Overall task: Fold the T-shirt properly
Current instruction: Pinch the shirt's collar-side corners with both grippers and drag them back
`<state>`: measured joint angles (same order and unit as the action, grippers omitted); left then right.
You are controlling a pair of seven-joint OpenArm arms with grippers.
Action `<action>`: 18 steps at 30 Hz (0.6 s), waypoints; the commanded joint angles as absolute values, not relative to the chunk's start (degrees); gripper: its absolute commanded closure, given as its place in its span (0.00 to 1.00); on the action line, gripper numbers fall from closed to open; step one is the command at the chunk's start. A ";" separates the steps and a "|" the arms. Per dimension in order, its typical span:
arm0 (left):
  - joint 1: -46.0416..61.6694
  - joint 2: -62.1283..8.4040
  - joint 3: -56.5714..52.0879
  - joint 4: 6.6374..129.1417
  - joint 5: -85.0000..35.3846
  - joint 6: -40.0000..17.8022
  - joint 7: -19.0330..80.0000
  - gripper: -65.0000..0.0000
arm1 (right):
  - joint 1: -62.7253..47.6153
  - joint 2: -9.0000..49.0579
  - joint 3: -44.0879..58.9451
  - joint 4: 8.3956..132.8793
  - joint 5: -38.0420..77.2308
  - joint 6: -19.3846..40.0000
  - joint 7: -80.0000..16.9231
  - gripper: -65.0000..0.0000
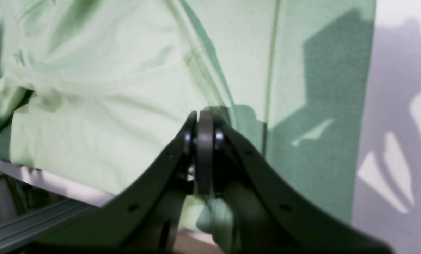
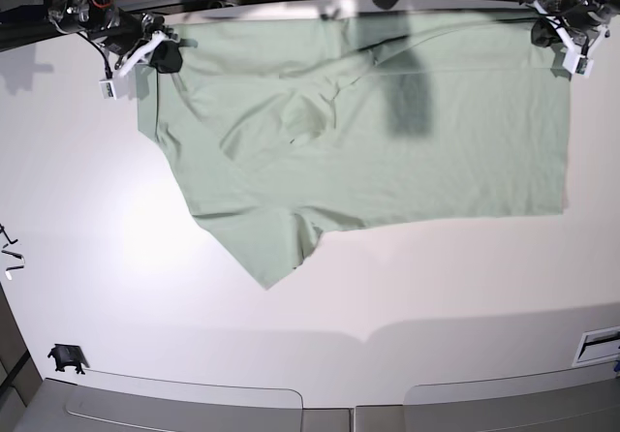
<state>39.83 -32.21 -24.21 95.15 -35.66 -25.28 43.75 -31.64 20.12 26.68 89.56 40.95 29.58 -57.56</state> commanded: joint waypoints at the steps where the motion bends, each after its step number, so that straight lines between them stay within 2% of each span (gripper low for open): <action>1: 40.45 -33.04 -25.50 95.66 -34.96 -24.84 43.97 1.00 | -33.19 20.88 26.41 89.45 34.50 27.07 -63.48 1.00; 10: 40.29 -33.04 -30.70 95.68 -37.23 -24.84 41.95 1.00 | -33.17 20.93 26.65 93.95 34.74 26.50 -63.51 1.00; 18: 40.32 -33.04 -37.76 101.45 -42.70 -27.68 41.93 1.00 | -32.69 20.93 26.65 106.45 34.65 26.50 -62.83 1.00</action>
<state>39.99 -32.08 -37.08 100.68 -42.06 -27.51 43.16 -33.04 20.08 26.30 105.36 33.45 25.96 -64.01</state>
